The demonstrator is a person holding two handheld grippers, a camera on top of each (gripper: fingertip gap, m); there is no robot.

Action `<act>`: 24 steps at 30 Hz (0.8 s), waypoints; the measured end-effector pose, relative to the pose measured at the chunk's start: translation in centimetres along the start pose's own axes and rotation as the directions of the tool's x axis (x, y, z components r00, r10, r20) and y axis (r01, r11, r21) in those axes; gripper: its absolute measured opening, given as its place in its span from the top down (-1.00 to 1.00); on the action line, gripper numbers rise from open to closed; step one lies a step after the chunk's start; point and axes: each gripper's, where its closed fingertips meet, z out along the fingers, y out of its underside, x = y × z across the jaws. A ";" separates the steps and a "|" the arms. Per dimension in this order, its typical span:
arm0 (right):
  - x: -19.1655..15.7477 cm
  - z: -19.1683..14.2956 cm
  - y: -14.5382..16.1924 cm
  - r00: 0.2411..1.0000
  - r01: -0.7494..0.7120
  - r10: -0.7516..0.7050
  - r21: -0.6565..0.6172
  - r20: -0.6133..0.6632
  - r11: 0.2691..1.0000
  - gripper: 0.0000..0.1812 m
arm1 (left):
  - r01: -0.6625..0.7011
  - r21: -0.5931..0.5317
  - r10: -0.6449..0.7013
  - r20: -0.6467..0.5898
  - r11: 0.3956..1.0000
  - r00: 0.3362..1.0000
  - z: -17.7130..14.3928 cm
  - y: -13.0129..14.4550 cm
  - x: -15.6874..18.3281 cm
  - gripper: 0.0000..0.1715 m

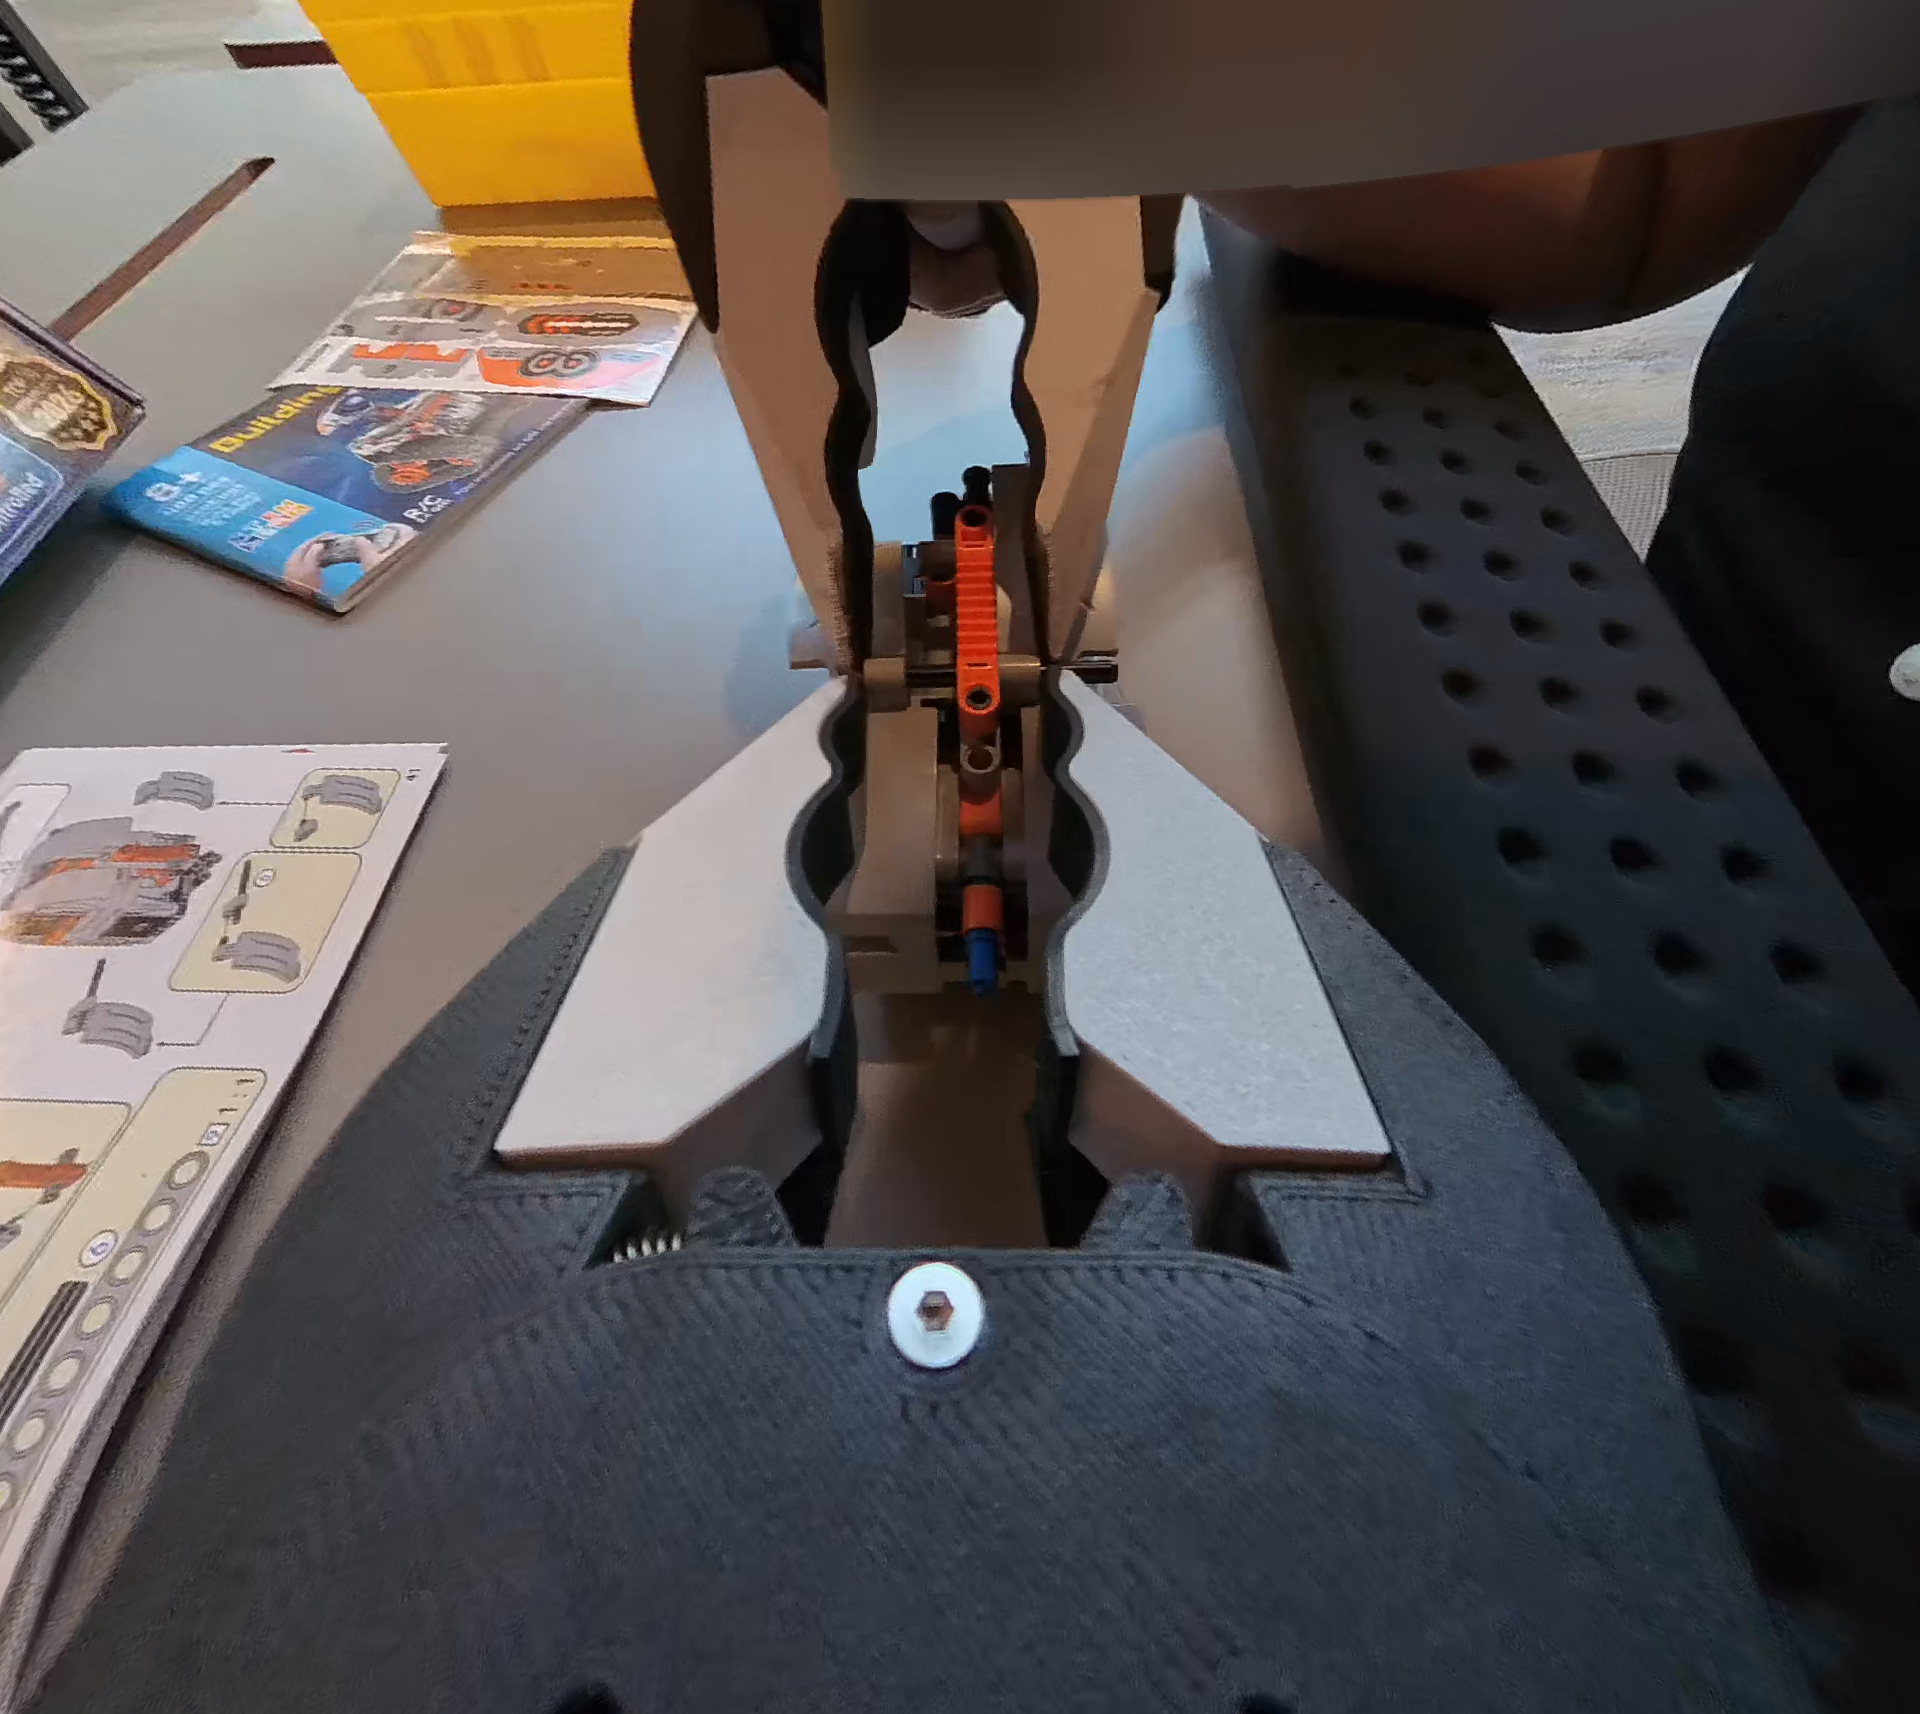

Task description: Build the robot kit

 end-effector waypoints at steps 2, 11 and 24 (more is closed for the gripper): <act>0.0 0.0 0.0 1.000 -0.001 0.001 -0.001 0.000 1.000 0.66 | 0.005 0.006 -0.005 -0.007 1.000 1.000 0.0 0.0 0.0 0.63; 0.0 0.0 0.0 1.000 -0.004 0.003 -0.011 -0.002 1.000 0.66 | 0.014 0.004 -0.014 0.006 1.000 1.000 0.0 0.0 0.0 0.64; -0.3 0.1 -0.1 1.000 0.013 -0.013 -0.014 0.000 1.000 0.68 | 0.011 -0.019 -0.010 0.024 1.000 1.000 -0.2 0.1 0.2 0.66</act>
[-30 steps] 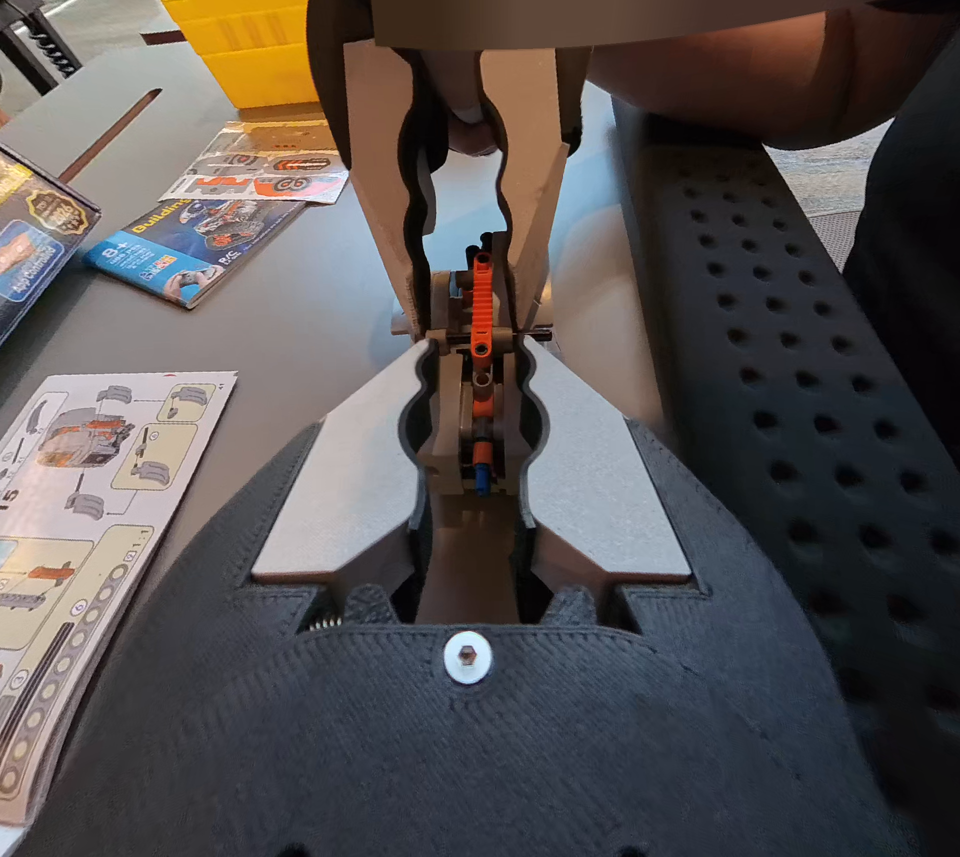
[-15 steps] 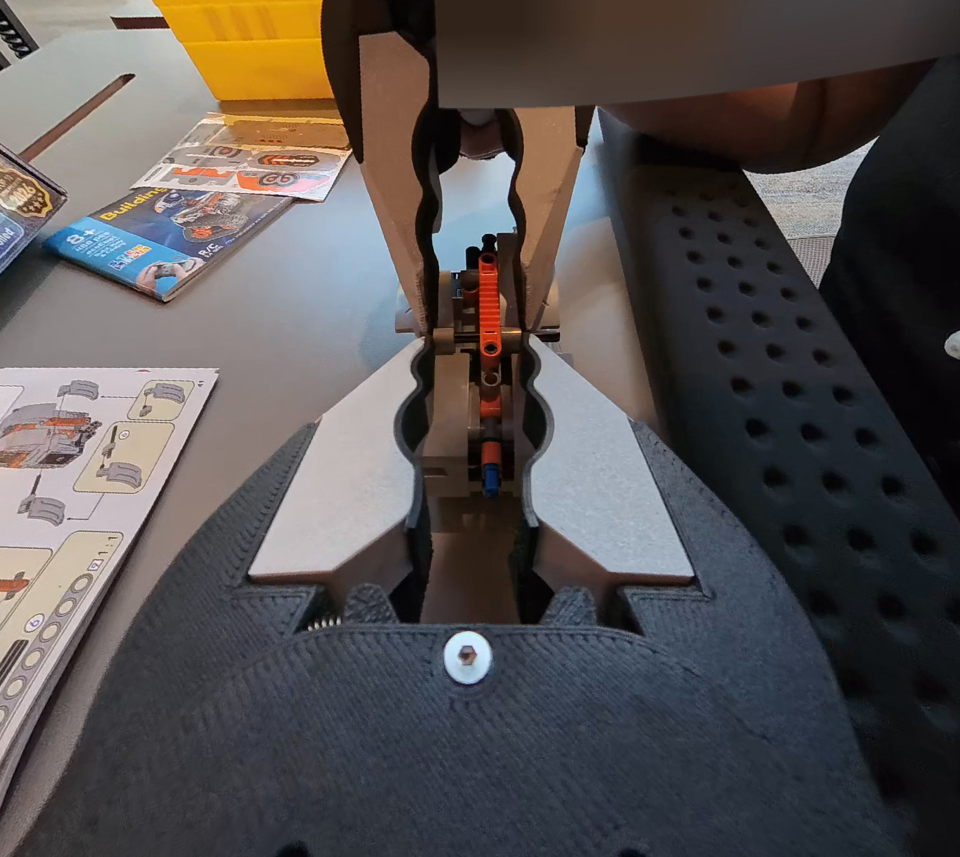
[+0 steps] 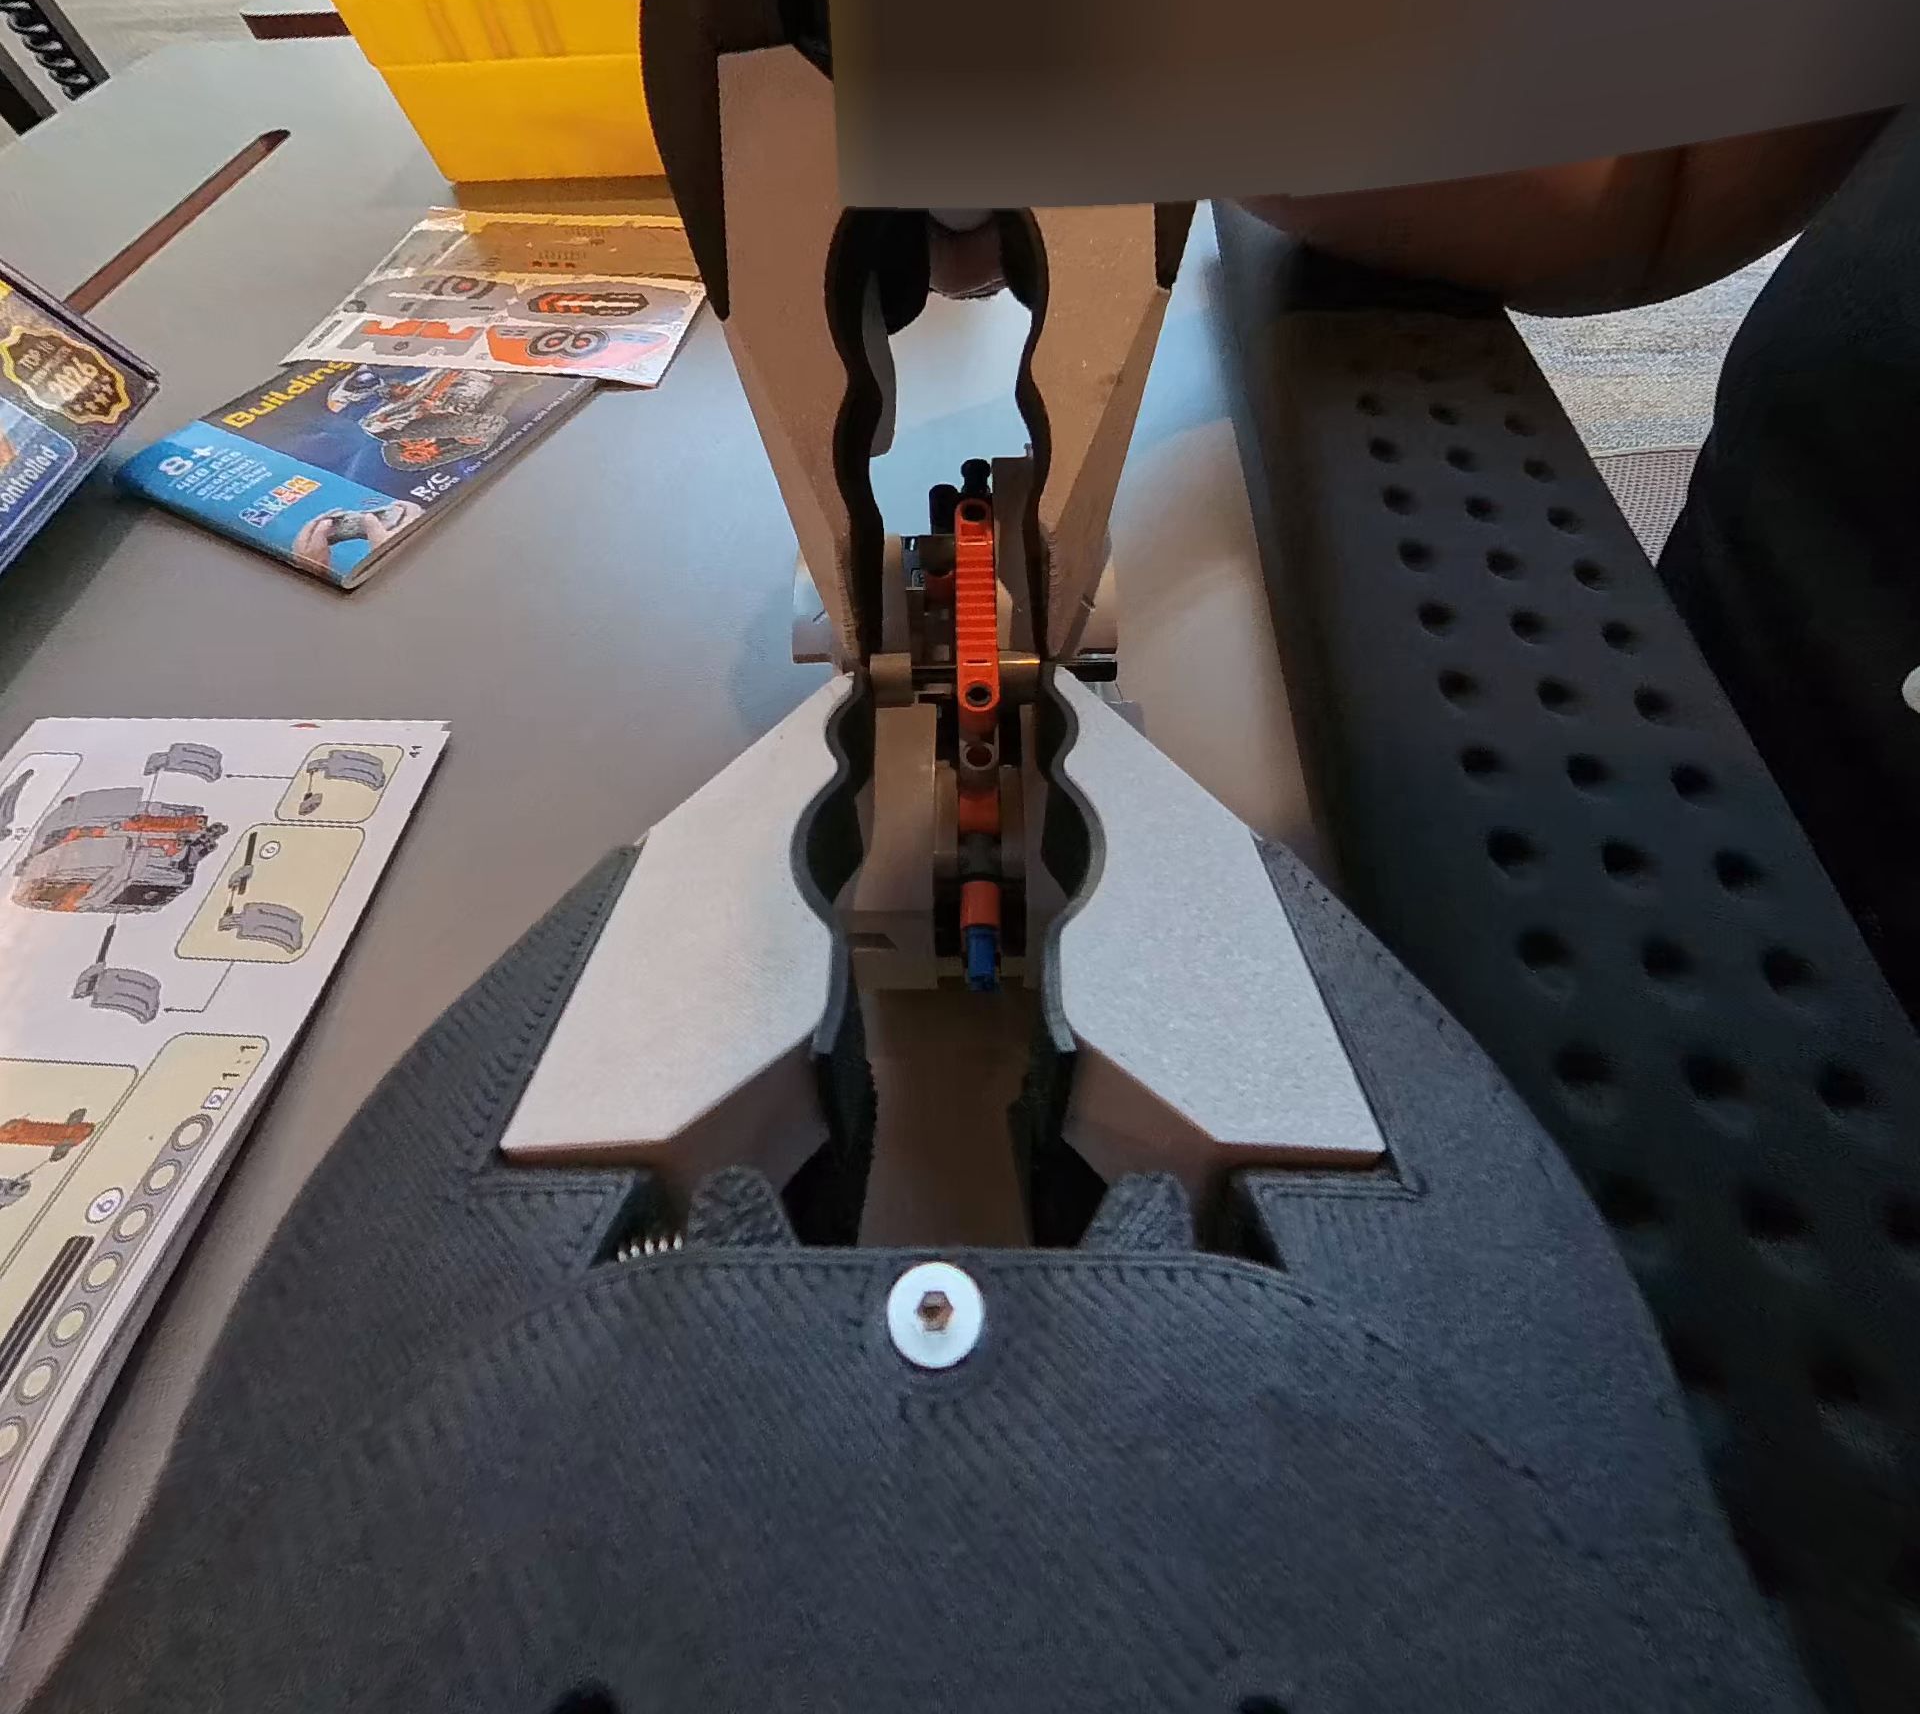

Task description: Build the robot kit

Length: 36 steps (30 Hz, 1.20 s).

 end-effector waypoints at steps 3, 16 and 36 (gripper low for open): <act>0.0 0.0 0.0 1.000 0.002 -0.002 -0.002 0.001 1.000 0.70 | 0.000 -0.003 0.000 0.004 1.000 1.000 0.0 0.0 0.0 0.66; 0.1 0.0 0.0 1.000 -0.003 0.003 0.002 -0.007 1.000 0.68 | 0.009 0.010 -0.009 0.022 1.000 1.000 -0.2 0.0 0.0 0.67; 0.1 0.2 -0.2 0.999 0.034 -0.034 0.014 -0.005 0.999 0.68 | 0.025 0.031 -0.026 0.029 0.999 0.999 -0.3 0.0 -0.1 0.67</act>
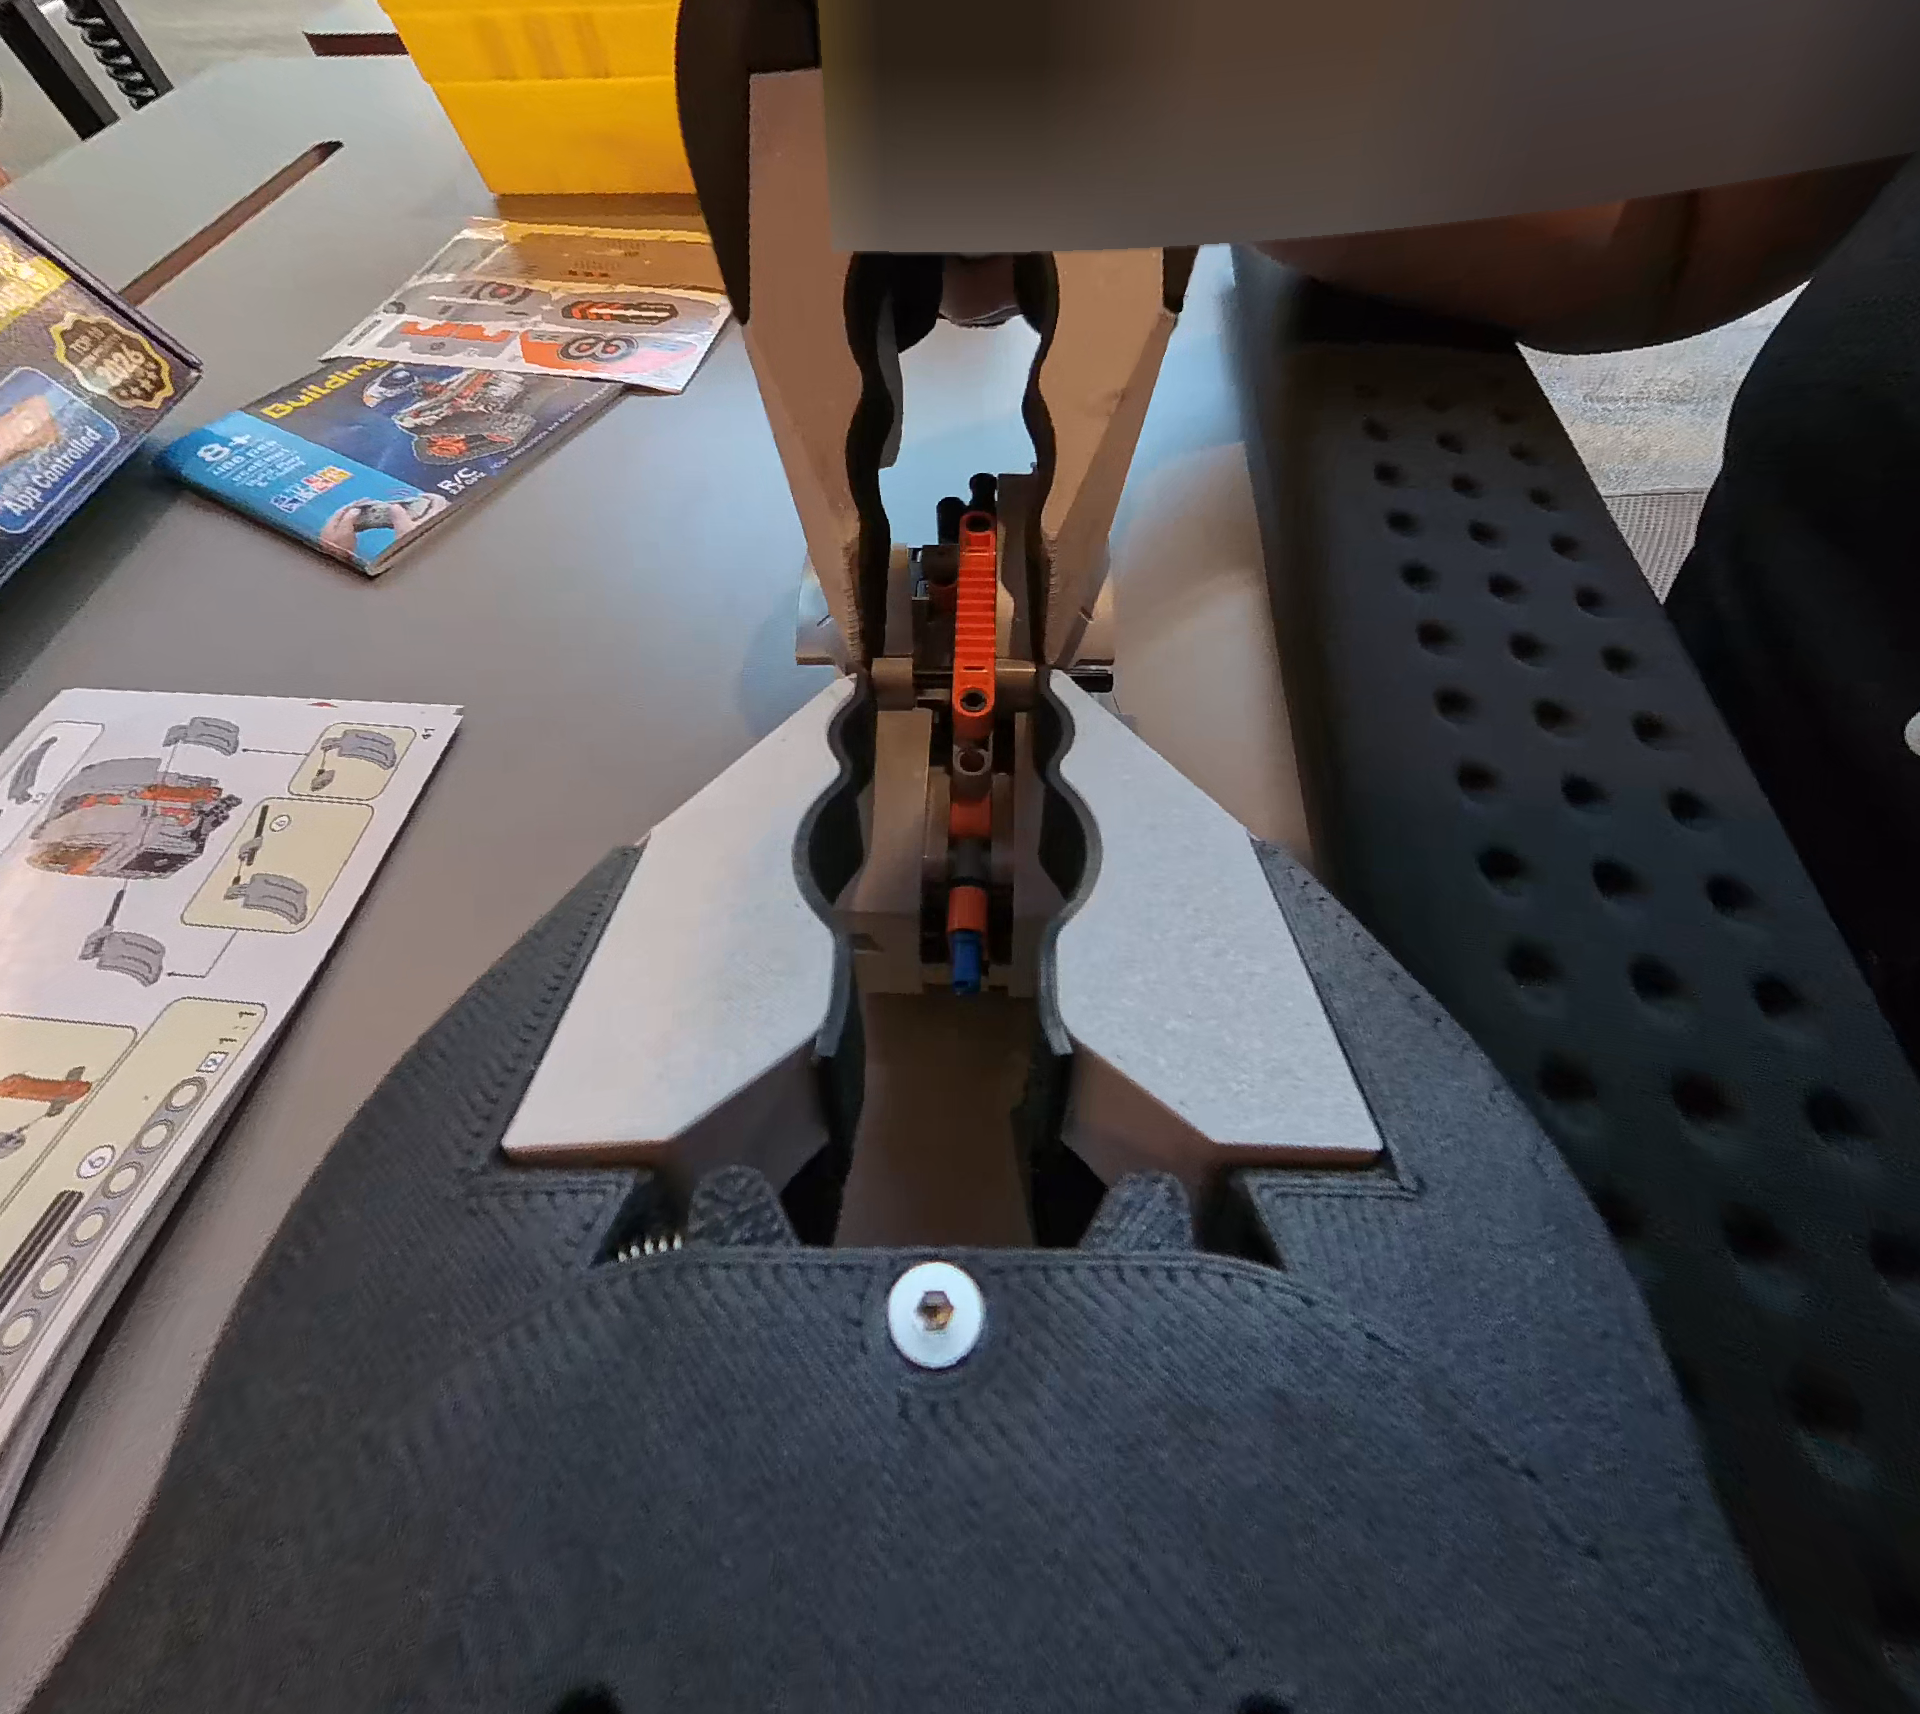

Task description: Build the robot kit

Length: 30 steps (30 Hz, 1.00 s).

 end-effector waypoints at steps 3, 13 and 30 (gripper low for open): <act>0.0 0.0 0.0 1.000 0.010 -0.010 -0.008 -0.005 1.000 0.69 | -0.004 0.008 0.004 -0.003 1.000 1.000 0.0 0.0 0.0 0.67; 0.0 0.0 0.0 1.000 0.016 -0.016 -0.014 -0.010 1.000 0.72 | 0.010 0.024 -0.010 -0.001 1.000 1.000 0.0 0.0 0.0 0.68; -0.4 0.0 0.0 0.999 0.044 -0.044 -0.030 -0.012 0.999 0.79 | -0.004 0.017 0.004 -0.003 1.000 1.000 0.0 0.1 0.3 0.76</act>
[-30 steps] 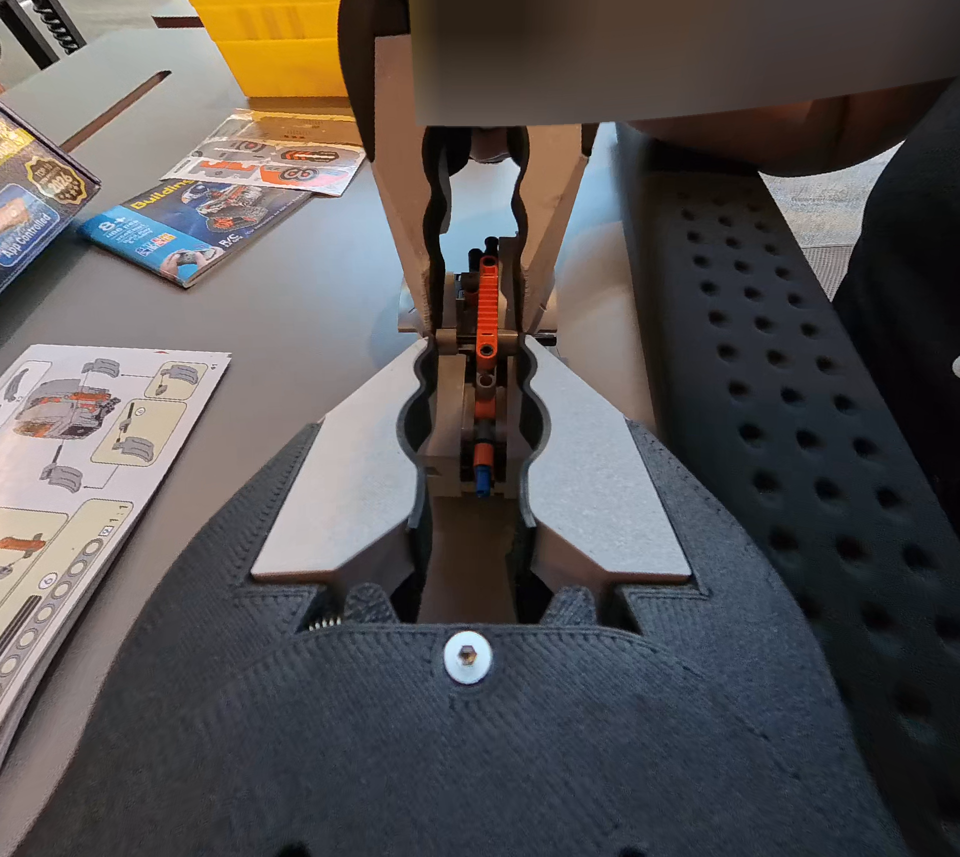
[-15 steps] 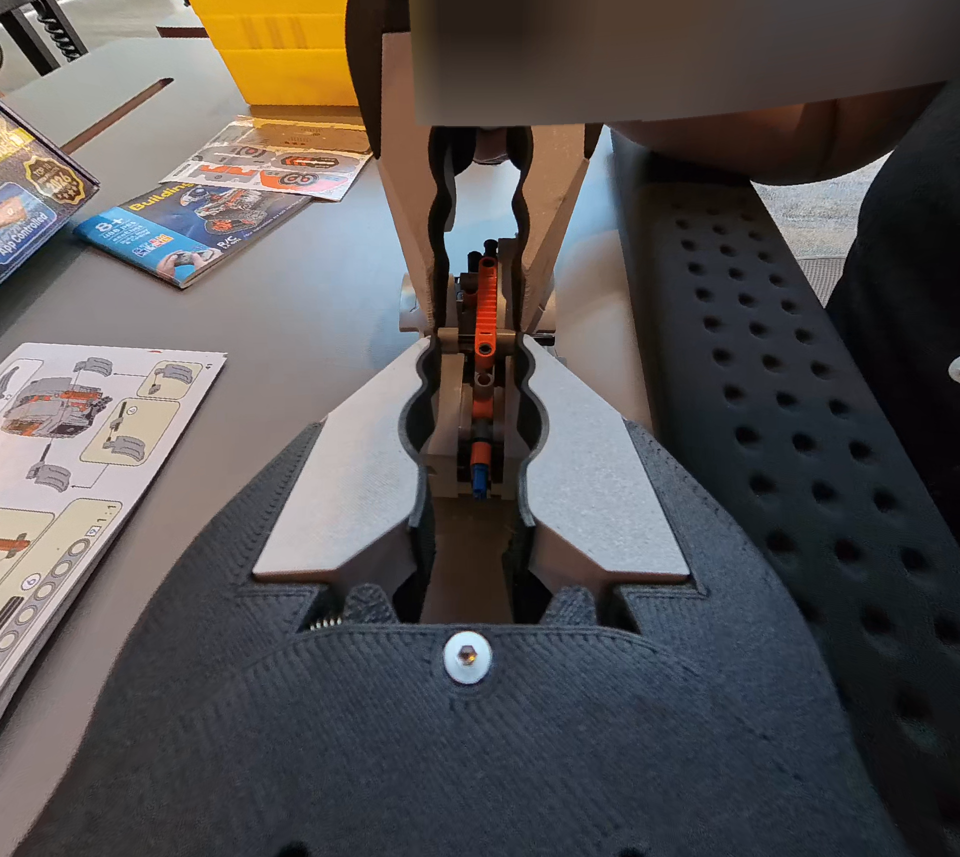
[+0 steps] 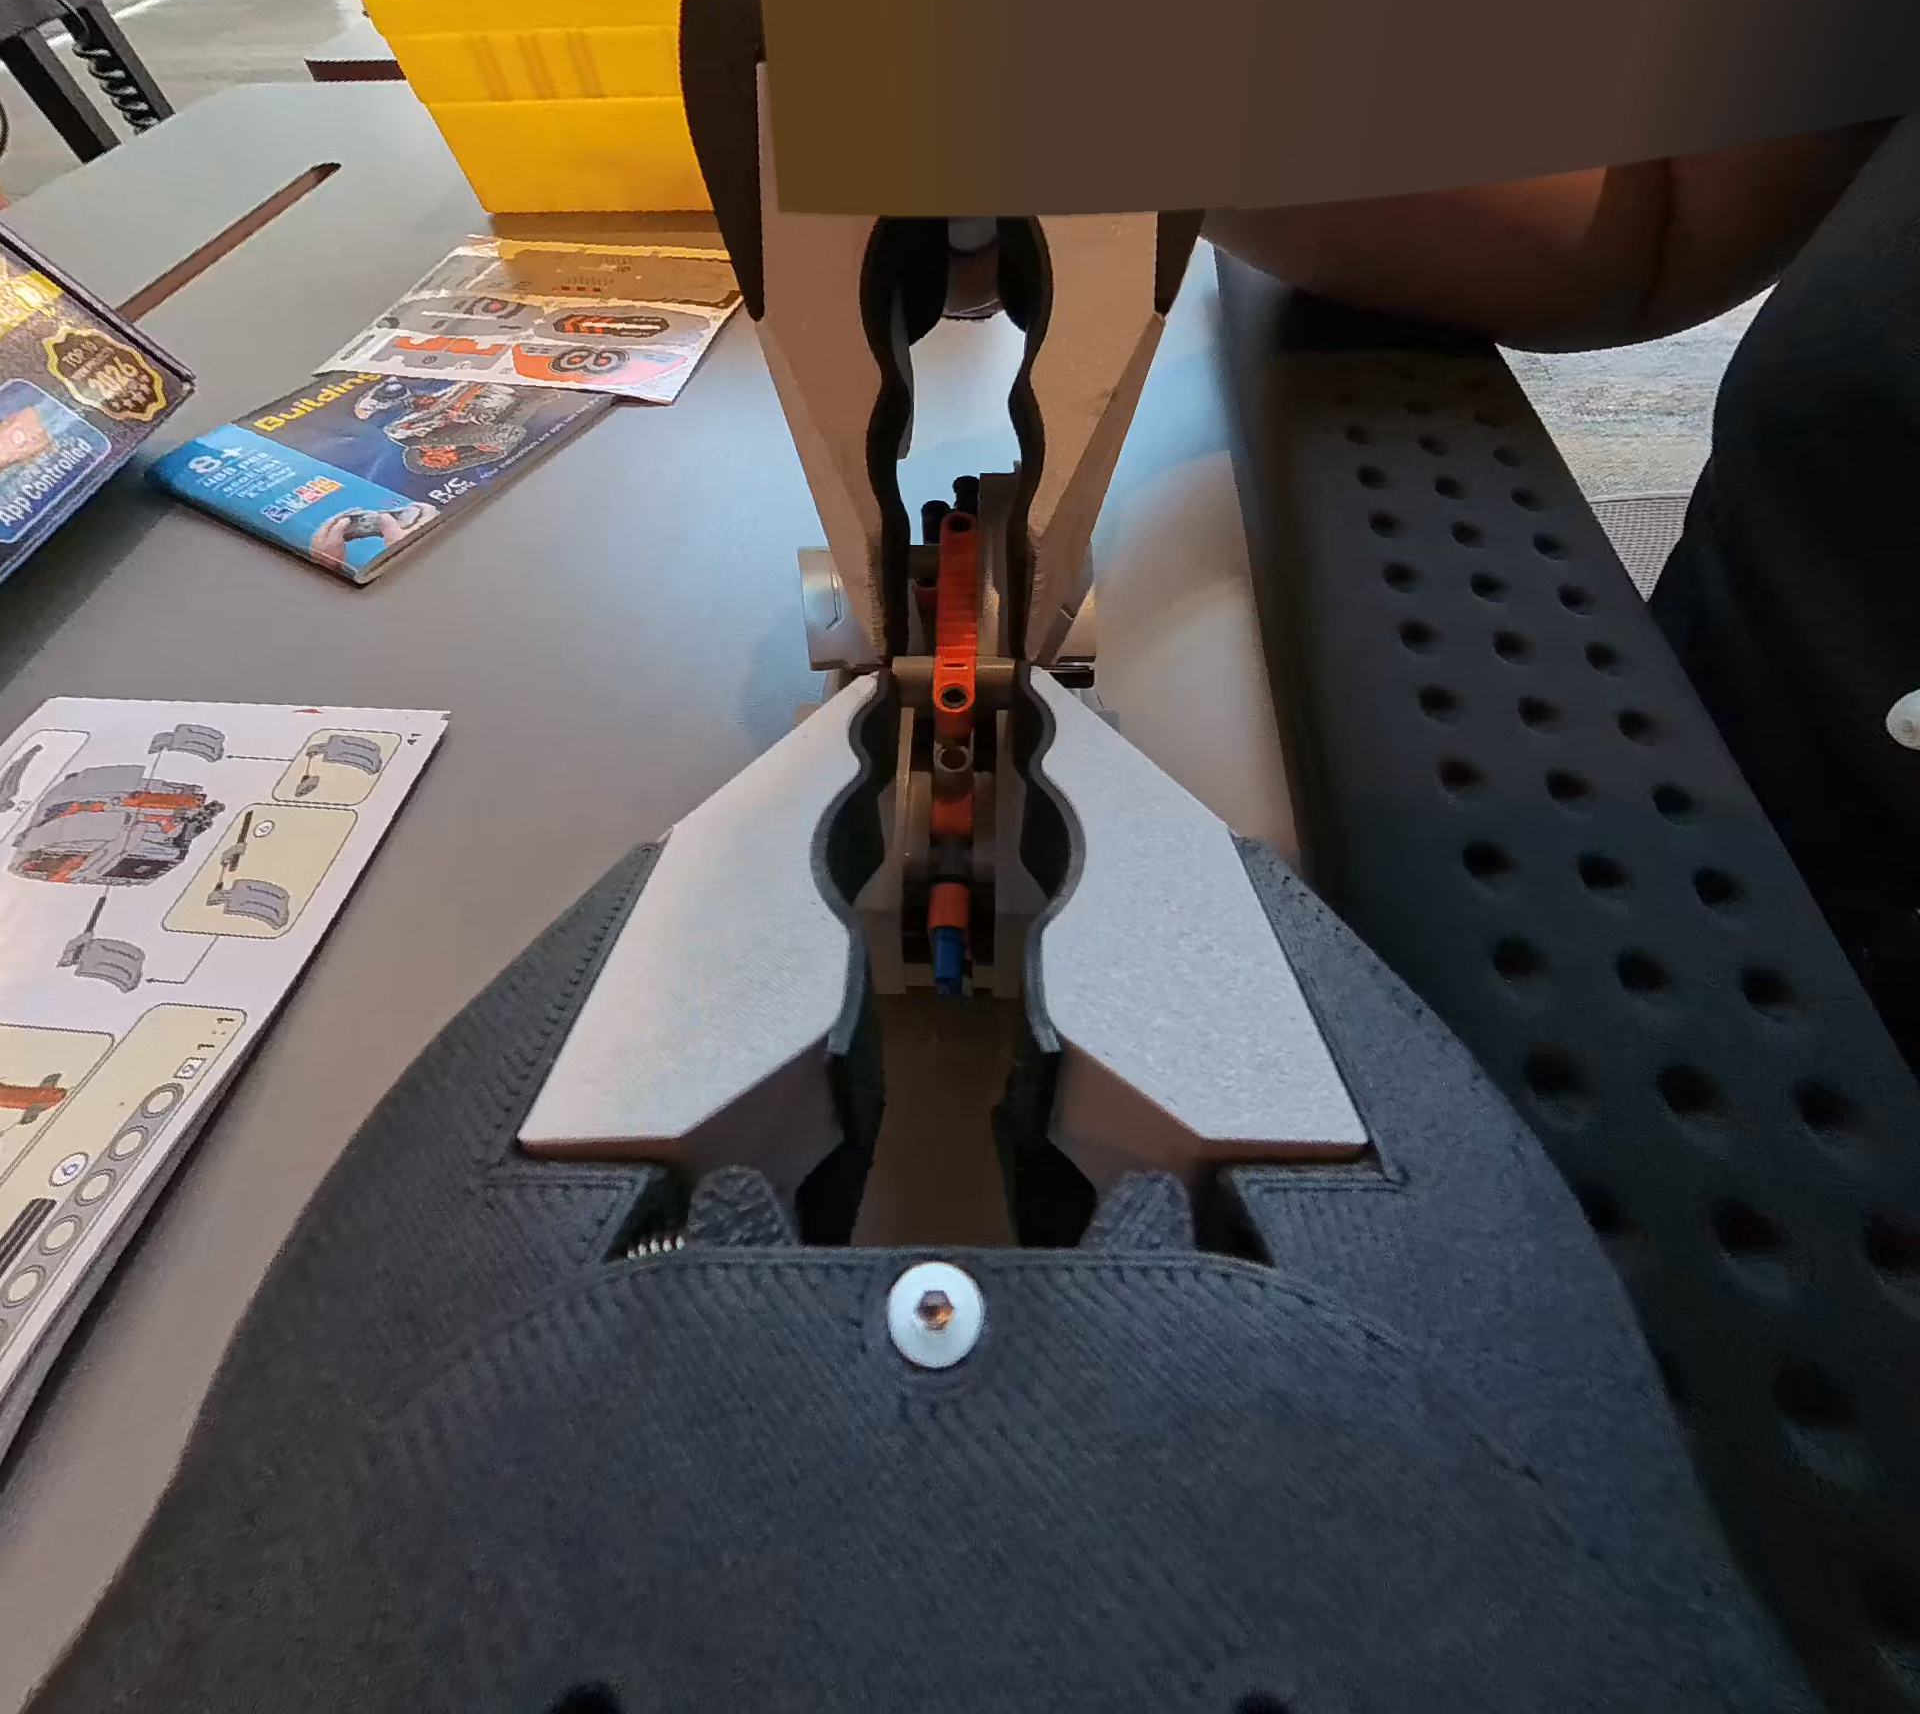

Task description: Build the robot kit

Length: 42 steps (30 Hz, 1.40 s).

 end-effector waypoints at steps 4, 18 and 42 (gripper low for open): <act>0.0 0.0 0.0 1.000 0.011 -0.011 -0.009 -0.010 1.000 0.79 | 0.000 -0.001 0.000 -0.003 1.000 1.000 0.0 0.0 0.0 0.76; 1.2 -4.2 -0.3 0.995 -0.070 0.051 0.229 0.091 0.971 0.48 | 0.040 0.083 -0.038 -0.018 0.996 0.999 -1.0 -1.6 0.1 0.77; 0.4 -3.5 2.9 0.871 -0.338 0.248 0.151 0.424 0.929 0.63 | -0.064 -0.045 0.067 0.064 0.997 0.996 1.6 0.2 0.3 0.42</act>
